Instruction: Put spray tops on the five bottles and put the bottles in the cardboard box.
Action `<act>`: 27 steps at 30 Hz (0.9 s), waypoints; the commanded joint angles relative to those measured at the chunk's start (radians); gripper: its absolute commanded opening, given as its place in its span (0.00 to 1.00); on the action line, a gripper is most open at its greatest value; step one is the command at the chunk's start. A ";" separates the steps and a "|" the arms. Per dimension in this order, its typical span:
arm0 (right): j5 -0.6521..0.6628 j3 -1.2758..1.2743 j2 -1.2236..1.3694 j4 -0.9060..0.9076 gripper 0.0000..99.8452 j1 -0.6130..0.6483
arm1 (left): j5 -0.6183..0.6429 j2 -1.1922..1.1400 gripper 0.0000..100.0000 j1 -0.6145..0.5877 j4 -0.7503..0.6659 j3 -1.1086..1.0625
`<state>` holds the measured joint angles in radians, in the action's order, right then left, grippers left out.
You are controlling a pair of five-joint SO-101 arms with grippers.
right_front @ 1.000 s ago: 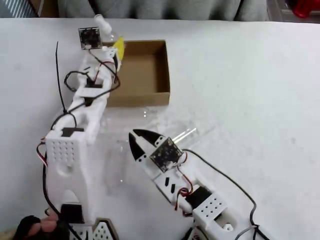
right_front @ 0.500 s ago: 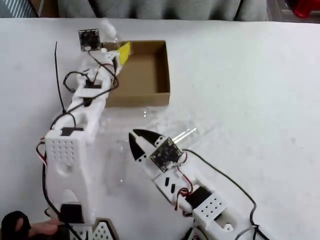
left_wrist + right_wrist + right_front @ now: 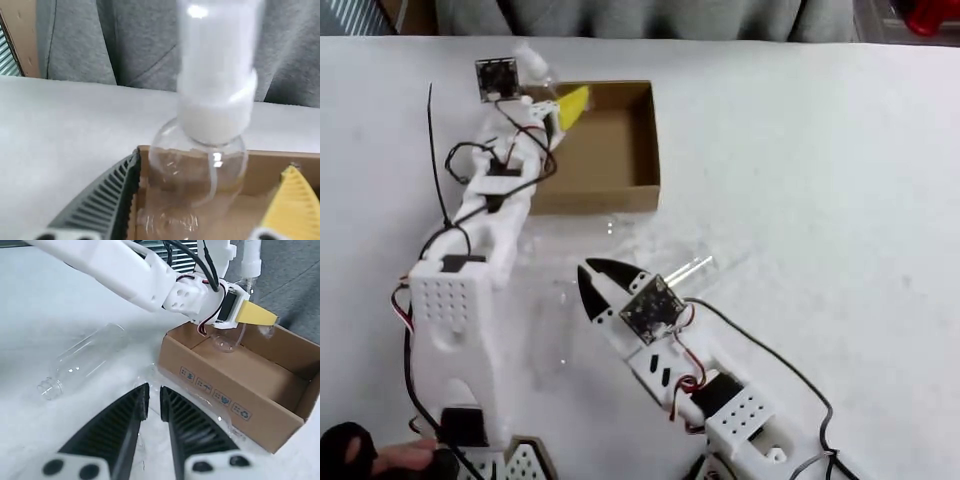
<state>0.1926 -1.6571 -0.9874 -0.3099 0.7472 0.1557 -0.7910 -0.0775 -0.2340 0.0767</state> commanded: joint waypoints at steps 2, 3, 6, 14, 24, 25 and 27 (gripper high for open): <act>0.014 0.006 -0.015 0.002 0.01 -0.005 | 0.000 0.018 0.40 -0.008 0.003 0.048; 0.014 0.006 -0.015 0.002 0.01 -0.005 | 0.000 0.019 0.40 -0.010 0.003 0.048; 0.017 0.006 -0.015 0.002 0.01 -0.005 | 0.000 0.021 0.40 -0.010 0.003 0.048; 0.018 0.006 -0.015 0.002 0.01 -0.005 | 0.000 0.027 0.40 -0.010 0.003 0.048; 0.018 0.006 -0.015 0.002 0.01 -0.005 | 0.000 0.213 0.40 -0.002 0.003 -0.124; 0.018 0.006 -0.015 0.002 0.01 -0.005 | 0.000 0.220 0.40 -0.002 0.003 -0.133; 0.018 0.006 -0.015 0.002 0.01 -0.005 | -0.002 0.226 0.40 -0.007 0.003 -0.141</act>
<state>0.1987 -1.6571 -0.9874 -0.3099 0.7472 0.1557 -0.6651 -0.0775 -0.2340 -0.0614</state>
